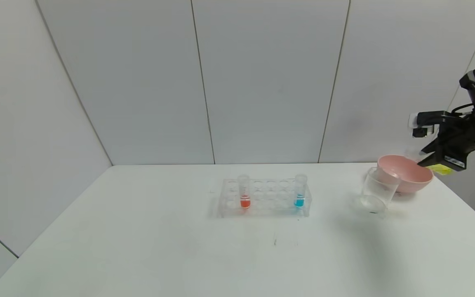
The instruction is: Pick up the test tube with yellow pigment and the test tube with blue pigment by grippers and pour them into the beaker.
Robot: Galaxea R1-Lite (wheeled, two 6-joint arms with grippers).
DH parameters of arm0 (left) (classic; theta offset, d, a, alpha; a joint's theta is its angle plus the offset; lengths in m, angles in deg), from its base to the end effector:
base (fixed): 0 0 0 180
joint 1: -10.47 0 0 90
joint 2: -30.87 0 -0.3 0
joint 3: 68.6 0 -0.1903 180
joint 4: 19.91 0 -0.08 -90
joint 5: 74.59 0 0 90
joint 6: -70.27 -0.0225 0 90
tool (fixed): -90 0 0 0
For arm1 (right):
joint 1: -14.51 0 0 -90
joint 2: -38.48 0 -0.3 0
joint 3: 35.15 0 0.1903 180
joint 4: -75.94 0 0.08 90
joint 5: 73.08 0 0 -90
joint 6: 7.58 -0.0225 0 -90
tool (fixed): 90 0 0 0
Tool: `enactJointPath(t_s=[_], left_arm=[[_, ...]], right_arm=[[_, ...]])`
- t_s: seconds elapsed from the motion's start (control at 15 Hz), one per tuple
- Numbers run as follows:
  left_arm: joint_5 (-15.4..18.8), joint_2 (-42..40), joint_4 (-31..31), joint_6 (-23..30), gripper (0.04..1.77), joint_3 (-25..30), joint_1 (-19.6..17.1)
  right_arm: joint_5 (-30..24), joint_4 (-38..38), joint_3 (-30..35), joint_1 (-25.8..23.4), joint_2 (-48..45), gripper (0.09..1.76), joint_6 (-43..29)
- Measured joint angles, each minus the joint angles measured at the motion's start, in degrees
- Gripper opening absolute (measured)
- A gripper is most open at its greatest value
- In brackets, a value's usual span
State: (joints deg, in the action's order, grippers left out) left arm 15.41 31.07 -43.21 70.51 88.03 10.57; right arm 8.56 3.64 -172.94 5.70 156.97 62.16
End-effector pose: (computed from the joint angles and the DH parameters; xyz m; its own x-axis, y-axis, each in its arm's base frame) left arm -0.0225 0.0000 0.0757 1.0000 -0.0017 -0.0023 0.0017 1.0000 -0.0042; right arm 0.3802 -0.0556 0.2449 0.6107 0.0525 -0.7901 -0.7179 0.4579 -0.5244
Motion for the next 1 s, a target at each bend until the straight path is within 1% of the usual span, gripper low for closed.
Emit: enactJointPath(t_s=[0.2,0.53,0.67,0.87,1.0], left_arm=[[0.0,0.0,0.0,0.0,1.76,0.0,0.0],[0.0,0.0,0.0,0.0,1.76,0.0,0.0],[0.0,0.0,0.0,0.0,1.76,0.0,0.0],[0.0,0.0,0.0,0.0,1.76,0.0,0.0],[0.0,0.0,0.0,0.0,1.76,0.0,0.0]], right_arm=[[2.0,-0.5,0.0,1.6,0.2,0.49,0.1],[6.9,-3.4,0.0,3.5,0.3,0.49,0.5],[7.2,-3.5,0.1,4.3,0.6,0.49,0.4],[11.1,-3.4,0.1,5.1,1.0,0.49,0.4],[11.9,-3.0,0.1,5.6,1.5,0.49,0.3]])
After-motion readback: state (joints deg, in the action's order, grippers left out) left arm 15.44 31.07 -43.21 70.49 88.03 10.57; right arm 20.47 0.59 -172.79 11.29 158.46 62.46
